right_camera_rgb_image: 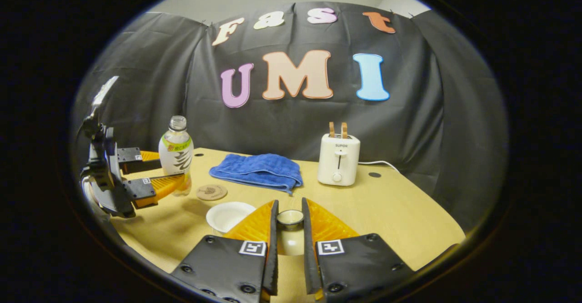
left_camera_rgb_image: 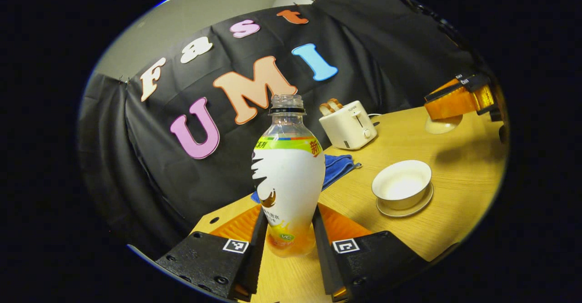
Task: Open the teacup lid with one hand, grasp the water bottle and pour water into the teacup with the other hand; after pouring, place the water bottle on the coaster and then close the teacup lid.
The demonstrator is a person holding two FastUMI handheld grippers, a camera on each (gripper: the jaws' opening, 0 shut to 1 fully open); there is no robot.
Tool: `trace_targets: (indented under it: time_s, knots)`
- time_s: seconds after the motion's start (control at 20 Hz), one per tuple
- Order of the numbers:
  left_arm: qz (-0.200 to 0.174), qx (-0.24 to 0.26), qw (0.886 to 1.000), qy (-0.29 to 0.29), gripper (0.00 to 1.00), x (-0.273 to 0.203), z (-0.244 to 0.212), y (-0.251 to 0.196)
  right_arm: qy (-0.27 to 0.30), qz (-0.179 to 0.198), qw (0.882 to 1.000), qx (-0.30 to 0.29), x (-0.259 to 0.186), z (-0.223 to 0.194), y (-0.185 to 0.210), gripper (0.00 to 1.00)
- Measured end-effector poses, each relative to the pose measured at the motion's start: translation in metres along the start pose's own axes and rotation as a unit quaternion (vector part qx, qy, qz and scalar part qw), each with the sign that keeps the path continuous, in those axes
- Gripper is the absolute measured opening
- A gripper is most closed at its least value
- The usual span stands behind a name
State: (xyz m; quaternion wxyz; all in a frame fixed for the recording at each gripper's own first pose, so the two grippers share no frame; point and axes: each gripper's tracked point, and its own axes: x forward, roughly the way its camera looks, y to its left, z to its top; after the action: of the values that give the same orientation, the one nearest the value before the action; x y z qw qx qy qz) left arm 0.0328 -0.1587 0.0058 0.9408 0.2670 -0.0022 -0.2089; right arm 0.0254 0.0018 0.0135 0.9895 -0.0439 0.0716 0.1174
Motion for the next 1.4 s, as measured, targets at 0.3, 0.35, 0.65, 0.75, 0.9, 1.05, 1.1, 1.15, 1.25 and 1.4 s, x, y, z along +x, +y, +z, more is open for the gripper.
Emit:
trace_targets:
  time_s: [0.3, 0.35, 0.65, 0.75, 0.9, 1.05, 1.1, 1.15, 1.25, 1.4]
  knots:
    - [-0.014, 0.096, 0.995, 0.008, 0.52, 0.004, -0.003, -0.020, 0.005, -0.006, 1.000, -0.013, -0.005, -0.004, -0.011, 0.26]
    - [-0.016, 0.108, 0.994, 0.008, 0.52, 0.004, -0.004, -0.023, 0.006, -0.007, 1.000, -0.012, -0.005, -0.005, -0.012, 0.26]
    - [-0.010, 0.209, 0.978, 0.024, 0.52, 0.006, -0.014, -0.021, 0.011, -0.002, 1.000, -0.008, -0.007, -0.013, -0.016, 0.26]
    - [-0.013, 0.246, 0.969, 0.033, 0.51, 0.007, -0.020, -0.023, 0.013, 0.000, 1.000, -0.006, -0.007, -0.015, -0.015, 0.26]
    - [-0.022, 0.288, 0.957, 0.040, 0.51, 0.004, -0.025, -0.028, 0.014, 0.002, 1.000, -0.002, -0.008, -0.017, -0.017, 0.26]
    - [-0.029, 0.330, 0.943, 0.046, 0.51, 0.009, -0.028, -0.030, 0.016, 0.000, 1.000, -0.001, -0.009, -0.020, -0.021, 0.26]
    - [-0.032, 0.342, 0.938, 0.046, 0.51, 0.010, -0.029, -0.030, 0.016, 0.000, 1.000, -0.001, -0.010, -0.020, -0.021, 0.26]
    - [-0.034, 0.354, 0.933, 0.049, 0.51, 0.009, -0.030, -0.029, 0.016, -0.001, 1.000, -0.002, -0.011, -0.020, -0.022, 0.26]
    - [-0.036, 0.374, 0.925, 0.051, 0.51, 0.010, -0.030, -0.027, 0.016, -0.003, 1.000, -0.004, -0.011, -0.021, -0.025, 0.26]
    - [-0.035, 0.394, 0.917, 0.053, 0.51, 0.009, -0.031, -0.023, 0.018, -0.001, 1.000, -0.006, -0.011, -0.024, -0.025, 0.26]
